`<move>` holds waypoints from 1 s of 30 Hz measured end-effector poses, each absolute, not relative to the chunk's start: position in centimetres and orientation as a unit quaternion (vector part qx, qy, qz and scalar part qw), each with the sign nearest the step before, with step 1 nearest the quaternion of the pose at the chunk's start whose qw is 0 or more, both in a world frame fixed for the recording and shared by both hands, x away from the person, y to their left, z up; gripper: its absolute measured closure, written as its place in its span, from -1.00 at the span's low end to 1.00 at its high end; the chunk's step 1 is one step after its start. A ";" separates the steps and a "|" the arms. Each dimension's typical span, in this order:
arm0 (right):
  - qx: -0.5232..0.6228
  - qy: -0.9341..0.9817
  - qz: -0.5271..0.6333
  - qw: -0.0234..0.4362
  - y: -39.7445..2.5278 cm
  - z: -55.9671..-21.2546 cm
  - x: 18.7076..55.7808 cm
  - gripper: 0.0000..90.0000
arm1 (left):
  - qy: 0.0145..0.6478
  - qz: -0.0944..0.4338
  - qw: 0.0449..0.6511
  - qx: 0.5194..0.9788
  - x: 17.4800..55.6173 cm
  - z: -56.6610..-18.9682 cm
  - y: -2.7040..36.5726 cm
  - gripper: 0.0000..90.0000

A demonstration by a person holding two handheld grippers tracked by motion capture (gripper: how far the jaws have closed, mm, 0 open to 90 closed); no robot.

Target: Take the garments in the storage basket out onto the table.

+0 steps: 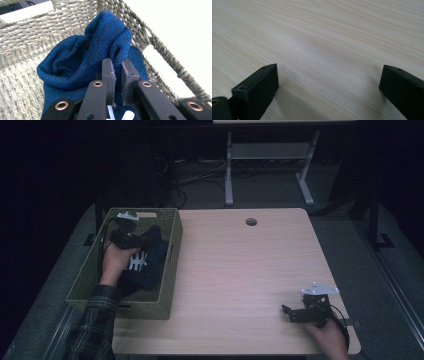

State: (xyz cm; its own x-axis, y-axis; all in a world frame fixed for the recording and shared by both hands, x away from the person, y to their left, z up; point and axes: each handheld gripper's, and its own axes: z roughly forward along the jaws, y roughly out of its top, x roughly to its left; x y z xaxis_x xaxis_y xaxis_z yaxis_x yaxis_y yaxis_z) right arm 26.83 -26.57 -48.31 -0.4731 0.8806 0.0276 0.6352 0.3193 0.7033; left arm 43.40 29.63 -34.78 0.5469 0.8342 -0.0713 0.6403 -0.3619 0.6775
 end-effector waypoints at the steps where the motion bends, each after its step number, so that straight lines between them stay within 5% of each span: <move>1: 0.479 0.791 0.333 0.184 -26.6 -48.3 26.8 -0.95 | 0.453 0.146 0.341 0.811 43.3 -34.6 29.8 0.84; 30: 0.479 0.791 0.333 0.184 -26.6 -48.3 26.8 -0.95 | 0.400 0.183 0.426 0.790 40.6 -27.6 30.9 0.85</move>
State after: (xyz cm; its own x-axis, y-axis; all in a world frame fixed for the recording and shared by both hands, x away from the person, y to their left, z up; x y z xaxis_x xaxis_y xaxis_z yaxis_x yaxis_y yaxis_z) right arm 26.83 -26.57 -48.31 -0.4732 0.8805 0.0274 0.6348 0.3192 0.7036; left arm 40.58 30.94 -27.60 0.6124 0.7888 -0.0524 0.4771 -0.3160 0.8201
